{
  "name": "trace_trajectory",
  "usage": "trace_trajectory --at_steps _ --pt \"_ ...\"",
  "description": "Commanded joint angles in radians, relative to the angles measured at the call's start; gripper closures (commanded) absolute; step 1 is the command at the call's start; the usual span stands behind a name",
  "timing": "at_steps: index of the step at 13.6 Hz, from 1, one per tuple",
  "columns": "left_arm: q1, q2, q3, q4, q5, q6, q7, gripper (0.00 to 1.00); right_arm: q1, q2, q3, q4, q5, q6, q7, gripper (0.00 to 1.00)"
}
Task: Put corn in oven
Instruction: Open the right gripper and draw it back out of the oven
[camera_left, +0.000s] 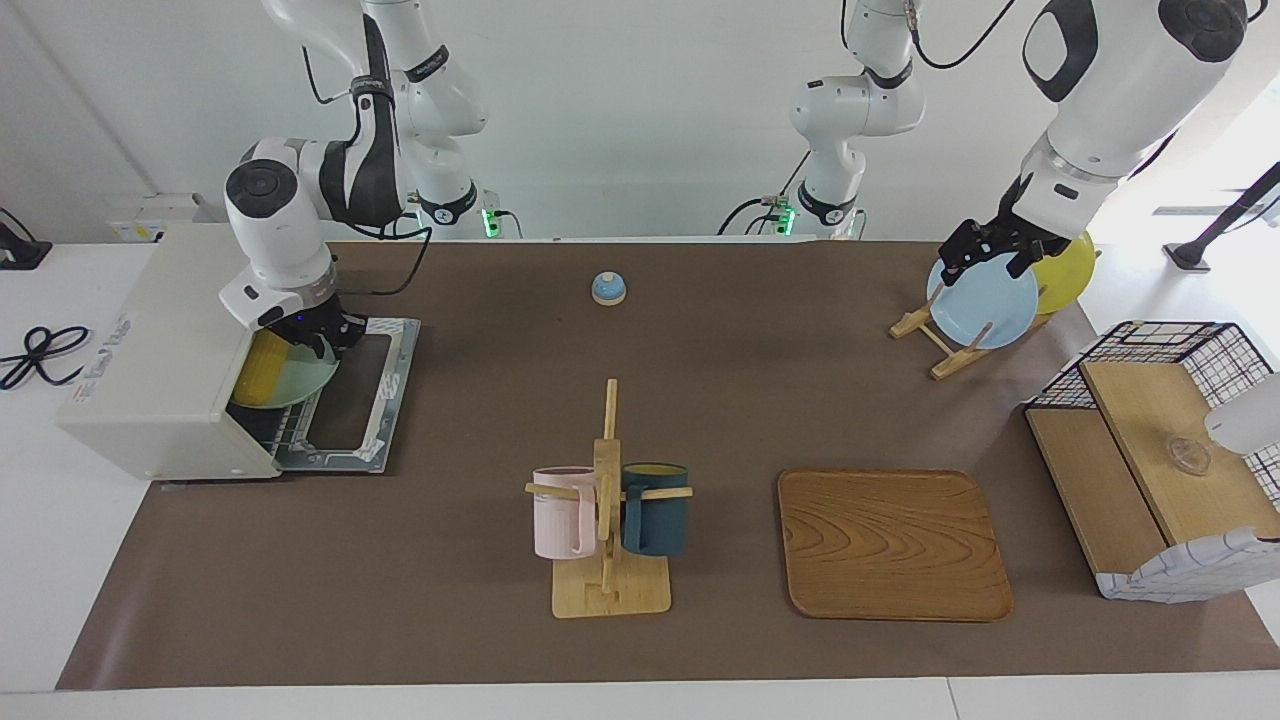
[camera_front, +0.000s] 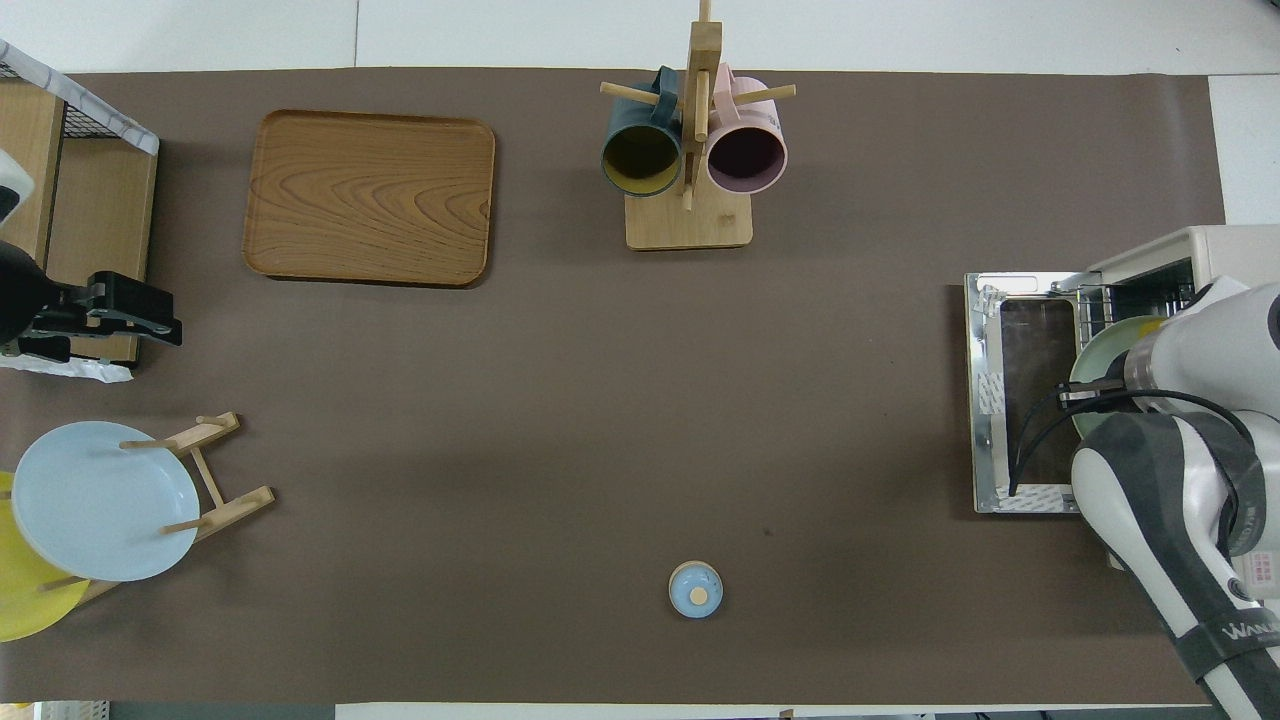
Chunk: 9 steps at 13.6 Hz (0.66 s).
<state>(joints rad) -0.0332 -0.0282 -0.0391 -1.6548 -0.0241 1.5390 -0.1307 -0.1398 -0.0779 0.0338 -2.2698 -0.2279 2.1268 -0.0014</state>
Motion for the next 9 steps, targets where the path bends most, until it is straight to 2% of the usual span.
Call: trace_trajectory --at_steps 1,5,6,8,9 --pt "0.004 0.002 -0.012 0.013 0.019 0.007 0.006 0.00 -0.012 -0.014 0.014 -0.013 0.056 0.019 -0.026 0.66" --pt "0.001 0.002 -0.012 0.012 0.019 0.007 0.014 0.00 0.058 0.001 0.017 0.062 0.107 -0.075 0.029 0.74" --pt "0.002 0.001 -0.012 0.009 0.019 0.007 0.013 0.00 0.086 0.001 0.020 0.096 0.107 -0.121 0.052 0.78" --pt "0.009 -0.001 -0.012 0.006 0.019 0.006 0.008 0.00 0.146 -0.006 0.020 0.099 0.125 -0.154 0.118 1.00" --pt "0.010 -0.002 -0.012 0.004 0.019 0.004 0.006 0.00 0.166 -0.016 0.020 0.064 0.139 -0.146 0.160 1.00"
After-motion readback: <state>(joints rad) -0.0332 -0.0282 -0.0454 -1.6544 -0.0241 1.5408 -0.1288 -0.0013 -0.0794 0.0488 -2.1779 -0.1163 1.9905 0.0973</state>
